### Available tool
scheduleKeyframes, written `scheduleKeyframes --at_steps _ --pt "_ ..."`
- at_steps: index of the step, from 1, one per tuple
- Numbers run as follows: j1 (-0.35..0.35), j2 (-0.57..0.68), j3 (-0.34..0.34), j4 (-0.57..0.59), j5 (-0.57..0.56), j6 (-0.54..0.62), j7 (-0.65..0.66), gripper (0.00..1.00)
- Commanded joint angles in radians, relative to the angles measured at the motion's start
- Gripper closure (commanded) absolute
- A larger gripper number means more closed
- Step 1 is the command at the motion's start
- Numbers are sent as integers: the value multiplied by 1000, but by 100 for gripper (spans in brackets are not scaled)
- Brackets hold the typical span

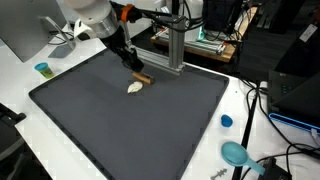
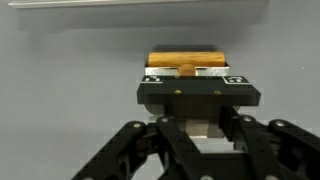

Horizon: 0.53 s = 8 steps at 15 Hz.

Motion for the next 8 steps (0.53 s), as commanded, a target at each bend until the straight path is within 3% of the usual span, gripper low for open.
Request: scheduleKeyframes --at_steps 1,4,8 --pt "5 -129 9 -104 -13 13 -51 78" --pt "11 -183 13 -136 -20 106 -55 78" --pt "7 -165 15 -113 -5 140 -50 78"
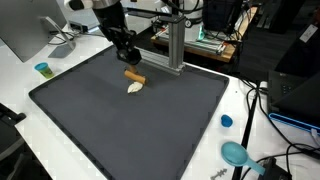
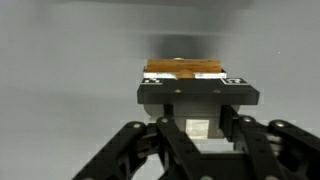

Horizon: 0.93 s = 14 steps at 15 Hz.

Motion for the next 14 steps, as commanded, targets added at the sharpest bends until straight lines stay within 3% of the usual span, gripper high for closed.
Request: scheduleKeyframes --at_steps 1,14 --pt "-5 2 -1 -14 4 44 -7 78" --pt "-27 134 -5 73 40 99 -21 78"
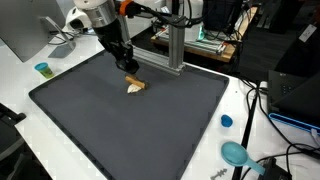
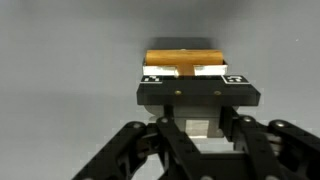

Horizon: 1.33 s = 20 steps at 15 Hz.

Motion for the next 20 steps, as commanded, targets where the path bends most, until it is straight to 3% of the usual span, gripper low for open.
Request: scheduleKeyframes --at_steps 1,20 --pt "-16 50 7 51 32 43 -26 78" --pt "-47 76 13 89 119 91 -31 78"
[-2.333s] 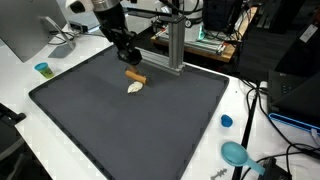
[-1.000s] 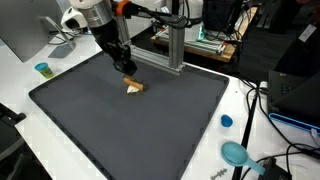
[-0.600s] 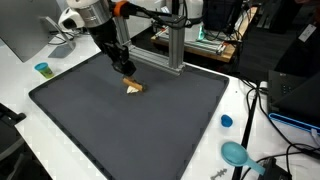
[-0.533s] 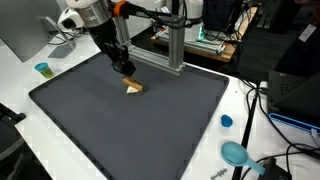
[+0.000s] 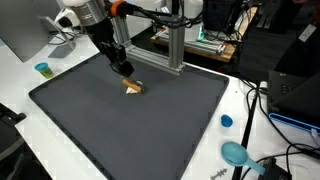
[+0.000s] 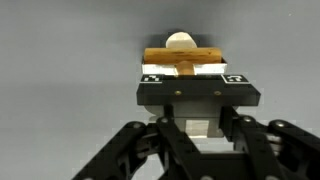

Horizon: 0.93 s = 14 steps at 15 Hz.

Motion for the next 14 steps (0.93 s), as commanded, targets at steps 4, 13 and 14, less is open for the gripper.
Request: scheduleKeyframes --at_steps 4,13,14 --pt "-21 45 13 36 68 90 -20 78" --pt "-19 -55 14 -38 71 193 -32 78" --pt "-8 -82 1 -48 40 146 -20 78"
